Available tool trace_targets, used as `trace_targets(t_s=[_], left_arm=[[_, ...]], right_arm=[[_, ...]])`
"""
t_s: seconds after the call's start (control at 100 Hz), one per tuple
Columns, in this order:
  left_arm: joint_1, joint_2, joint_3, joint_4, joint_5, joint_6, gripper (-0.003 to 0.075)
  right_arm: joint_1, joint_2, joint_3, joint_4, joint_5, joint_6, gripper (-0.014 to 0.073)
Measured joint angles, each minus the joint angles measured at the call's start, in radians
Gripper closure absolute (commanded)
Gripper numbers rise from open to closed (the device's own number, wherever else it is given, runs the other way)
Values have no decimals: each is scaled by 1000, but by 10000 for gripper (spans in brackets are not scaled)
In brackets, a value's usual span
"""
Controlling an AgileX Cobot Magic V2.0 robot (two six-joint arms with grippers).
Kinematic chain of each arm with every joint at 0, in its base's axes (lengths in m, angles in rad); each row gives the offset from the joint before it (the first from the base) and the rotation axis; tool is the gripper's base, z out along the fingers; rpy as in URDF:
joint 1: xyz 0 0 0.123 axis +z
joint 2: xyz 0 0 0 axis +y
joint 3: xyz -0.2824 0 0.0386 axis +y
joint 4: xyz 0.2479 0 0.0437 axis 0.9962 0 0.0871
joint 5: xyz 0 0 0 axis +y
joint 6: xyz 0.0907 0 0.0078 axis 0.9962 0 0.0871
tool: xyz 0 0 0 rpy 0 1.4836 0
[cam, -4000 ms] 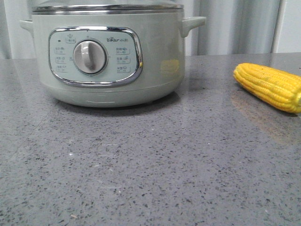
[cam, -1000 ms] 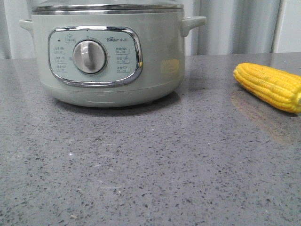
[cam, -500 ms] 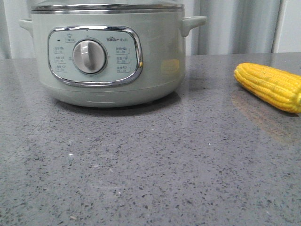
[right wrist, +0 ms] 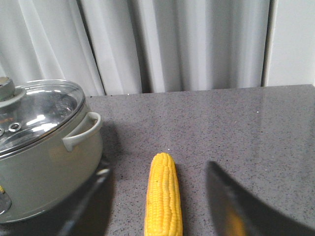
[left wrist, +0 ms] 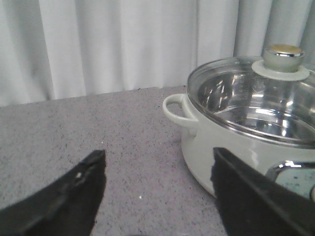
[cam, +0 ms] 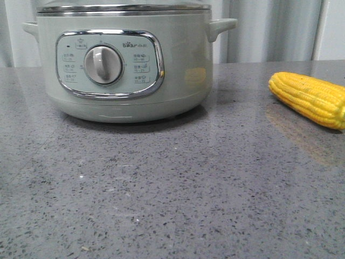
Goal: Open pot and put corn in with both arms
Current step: 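Grasp the glass lid's knob with the left gripper and lift it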
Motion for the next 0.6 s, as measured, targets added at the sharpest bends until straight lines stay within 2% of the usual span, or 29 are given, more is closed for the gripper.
trace_targets(t_s=[0.11,0.22,0.6], left_arm=[[-45,127,-110,-76,0,94,216],[-128,256,-208,-130,-41,128,216],[-429,666,-405,-162,-343,140,216]], right_arm=[[8,32,-8,0,0,0,80],[8,51,-8,0,0,-1,83],[8,52,-8,0,-10,-3,83]])
